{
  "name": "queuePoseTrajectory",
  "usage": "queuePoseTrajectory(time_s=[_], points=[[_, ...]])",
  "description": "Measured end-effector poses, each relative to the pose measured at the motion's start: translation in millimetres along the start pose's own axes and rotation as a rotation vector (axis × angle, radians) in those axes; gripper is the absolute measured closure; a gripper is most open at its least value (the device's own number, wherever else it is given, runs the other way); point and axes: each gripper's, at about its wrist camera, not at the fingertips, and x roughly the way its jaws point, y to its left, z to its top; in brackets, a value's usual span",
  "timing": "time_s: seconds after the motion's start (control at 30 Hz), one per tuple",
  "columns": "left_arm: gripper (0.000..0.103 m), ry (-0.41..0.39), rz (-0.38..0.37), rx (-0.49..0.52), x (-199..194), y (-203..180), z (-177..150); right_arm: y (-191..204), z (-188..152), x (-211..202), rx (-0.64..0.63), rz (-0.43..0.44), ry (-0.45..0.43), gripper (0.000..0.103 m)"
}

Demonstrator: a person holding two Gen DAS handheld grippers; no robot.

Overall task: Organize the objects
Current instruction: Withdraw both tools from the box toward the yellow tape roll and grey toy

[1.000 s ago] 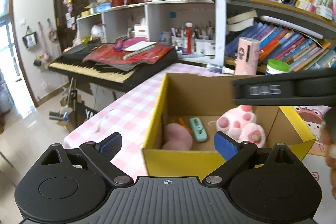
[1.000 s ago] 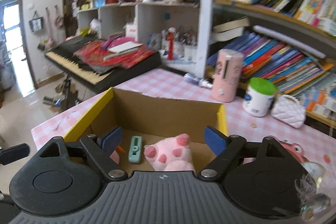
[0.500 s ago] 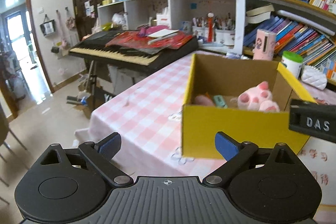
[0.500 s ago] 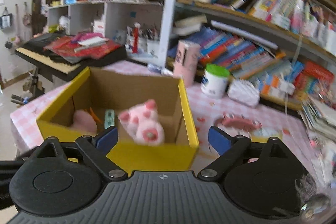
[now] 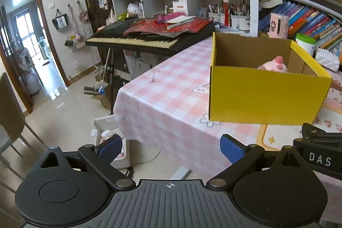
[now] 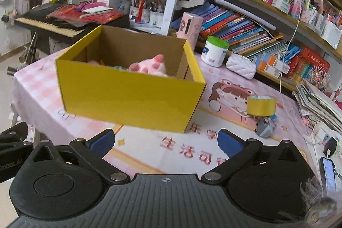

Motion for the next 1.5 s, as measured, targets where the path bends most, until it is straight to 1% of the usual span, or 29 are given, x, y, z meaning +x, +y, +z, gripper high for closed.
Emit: queuePoseTrajectory(time_s=[0.17, 0.53, 0.77, 1.2, 1.5], points=[[0.003, 0.003, -0.003, 0.014, -7.9, 4.2, -9.3, 7.2, -11.4, -12.1, -0.017, -0.003, 0.009, 0.0], [0.003, 0.012, -0.028, 0.059, -17.8, 4.1, -23.3, 4.4, -30.6, -26.0, 0.014, -0.028, 0.039, 0.0], [0.003, 0.024, -0.067, 0.089, -19.8, -4.2, -27.9, -4.4, -41.9, -31.7, 0.037, -0.062, 0.059, 0.0], [0.003, 0.002, -0.189, 0.188, -24.1, -50.1, -23.6, -47.6, -54.3, -35.3, 0.128, -0.181, 0.092, 0.0], [0.003, -0.008, -0.243, 0.235, -23.9, -88.2, -16.6, -83.7, -59.6, -29.6, 0.178, -0.235, 0.115, 0.0]])
